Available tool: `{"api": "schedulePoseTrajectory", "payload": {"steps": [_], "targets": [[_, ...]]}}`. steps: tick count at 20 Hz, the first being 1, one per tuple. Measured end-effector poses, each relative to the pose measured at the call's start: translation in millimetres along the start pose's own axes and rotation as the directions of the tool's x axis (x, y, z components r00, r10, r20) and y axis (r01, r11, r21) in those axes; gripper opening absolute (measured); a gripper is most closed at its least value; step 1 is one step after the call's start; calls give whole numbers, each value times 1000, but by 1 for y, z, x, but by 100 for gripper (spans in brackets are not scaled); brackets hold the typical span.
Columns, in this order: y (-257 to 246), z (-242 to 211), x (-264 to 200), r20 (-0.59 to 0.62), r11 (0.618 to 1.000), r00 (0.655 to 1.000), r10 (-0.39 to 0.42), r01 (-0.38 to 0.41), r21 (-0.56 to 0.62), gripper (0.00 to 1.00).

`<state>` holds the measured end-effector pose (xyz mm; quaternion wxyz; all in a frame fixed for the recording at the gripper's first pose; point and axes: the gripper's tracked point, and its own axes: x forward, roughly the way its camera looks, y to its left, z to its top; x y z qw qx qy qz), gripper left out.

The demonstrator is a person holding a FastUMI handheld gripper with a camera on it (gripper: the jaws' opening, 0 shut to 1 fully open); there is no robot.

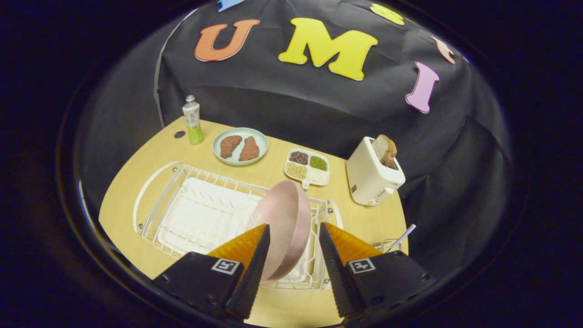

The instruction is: Take the plate from the dish rack, then take the spoon from the basket and place it into the plate.

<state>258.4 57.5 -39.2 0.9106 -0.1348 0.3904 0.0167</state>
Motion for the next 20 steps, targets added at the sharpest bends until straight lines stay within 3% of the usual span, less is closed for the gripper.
{"api": "schedulePoseTrajectory", "payload": {"steps": [2,6,11,14,20], "targets": [[3,-3,5,-91,1000,996,-9,8,-11,55],[0,-7,22,-258,995,963,-74,54,-84,41],[-5,-3,40,-361,992,924,-123,103,-73,40],[4,4,30,-362,990,922,-136,118,-72,29],[13,11,19,-326,975,919,-223,213,-68,24]]}}
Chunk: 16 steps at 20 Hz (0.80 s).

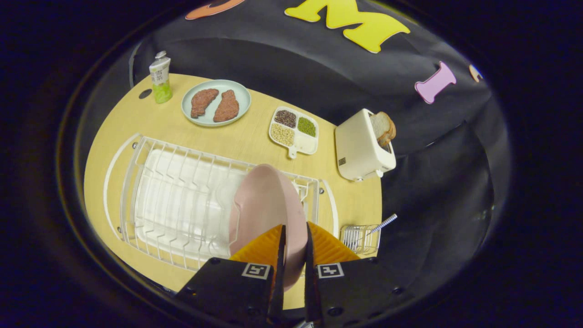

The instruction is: Take the plate from the dish rack, then take the spoon from the basket and place it into the plate.

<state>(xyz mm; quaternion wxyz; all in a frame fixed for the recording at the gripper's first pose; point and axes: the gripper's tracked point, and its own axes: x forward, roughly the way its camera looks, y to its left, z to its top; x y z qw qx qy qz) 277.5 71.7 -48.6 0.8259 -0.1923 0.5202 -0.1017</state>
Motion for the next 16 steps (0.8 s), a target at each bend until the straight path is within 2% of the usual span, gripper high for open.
{"api": "schedulePoseTrajectory", "payload": {"steps": [5,10,13,16], "targets": [[-18,3,-19,68,996,994,-85,83,33,24],[-44,-10,-39,138,991,983,-124,115,72,24],[-53,-35,-54,168,993,984,-56,38,110,23],[-55,-67,-68,233,985,971,50,-86,147,23]]}}
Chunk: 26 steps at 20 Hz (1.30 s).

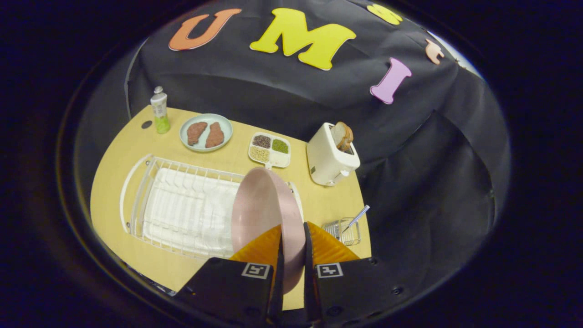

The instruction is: Take the plate from the dish rack, then take the spoon from the basket and place it into the plate.

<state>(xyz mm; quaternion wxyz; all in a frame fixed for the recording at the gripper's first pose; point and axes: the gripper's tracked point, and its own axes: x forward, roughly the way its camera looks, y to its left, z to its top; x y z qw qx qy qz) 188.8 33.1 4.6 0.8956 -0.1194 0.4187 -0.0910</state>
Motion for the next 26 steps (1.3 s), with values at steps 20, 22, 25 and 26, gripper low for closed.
{"api": "schedulePoseTrajectory", "payload": {"steps": [20,22,25,26], "targets": [[55,-233,27,138,928,932,337,-353,122,23],[50,-241,35,138,912,921,364,-383,147,23],[43,-258,56,132,879,900,414,-434,197,25],[42,-264,65,128,866,891,436,-454,212,26]]}}
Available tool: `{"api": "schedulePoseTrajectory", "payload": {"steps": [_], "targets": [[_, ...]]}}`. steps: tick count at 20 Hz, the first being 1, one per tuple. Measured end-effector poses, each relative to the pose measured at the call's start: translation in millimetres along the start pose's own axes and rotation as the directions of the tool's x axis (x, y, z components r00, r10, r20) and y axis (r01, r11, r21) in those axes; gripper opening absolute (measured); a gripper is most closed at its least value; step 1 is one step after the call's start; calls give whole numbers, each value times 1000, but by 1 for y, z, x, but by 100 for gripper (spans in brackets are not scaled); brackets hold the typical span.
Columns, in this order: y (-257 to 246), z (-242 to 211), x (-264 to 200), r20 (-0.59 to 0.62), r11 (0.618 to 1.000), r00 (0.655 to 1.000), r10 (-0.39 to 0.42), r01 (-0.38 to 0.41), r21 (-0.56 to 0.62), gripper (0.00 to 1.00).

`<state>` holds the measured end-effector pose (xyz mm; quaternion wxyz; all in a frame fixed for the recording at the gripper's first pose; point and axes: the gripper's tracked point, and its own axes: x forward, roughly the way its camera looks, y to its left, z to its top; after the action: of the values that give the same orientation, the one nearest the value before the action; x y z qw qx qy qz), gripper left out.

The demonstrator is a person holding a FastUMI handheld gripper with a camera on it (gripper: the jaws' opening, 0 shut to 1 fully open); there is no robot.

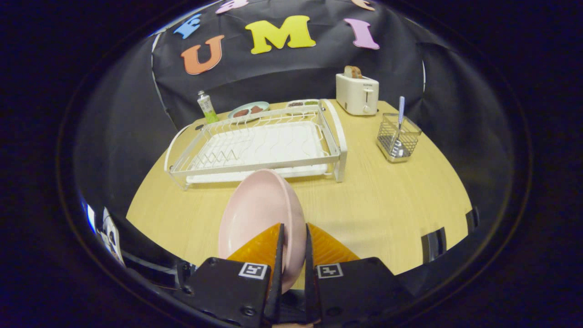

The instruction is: Take the plate from the dish rack, then take the spoon from the basket and place it into the plate.

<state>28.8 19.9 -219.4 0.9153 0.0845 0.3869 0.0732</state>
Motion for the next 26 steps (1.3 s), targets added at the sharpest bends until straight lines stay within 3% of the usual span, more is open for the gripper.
{"api": "schedulePoseTrajectory", "payload": {"steps": [5,9,13,16,20,23,26], "targets": [[-25,-17,30,-22,991,994,107,-105,83,34],[-33,-17,37,-5,994,996,93,-93,52,42],[-49,5,28,106,1000,994,15,-13,-18,44],[-62,23,13,184,1000,983,-18,18,-2,63],[-109,64,-6,332,986,931,-154,166,-9,96],[-133,92,-13,410,983,897,-166,183,-2,100],[-153,121,-5,433,988,890,-144,151,19,100]]}}
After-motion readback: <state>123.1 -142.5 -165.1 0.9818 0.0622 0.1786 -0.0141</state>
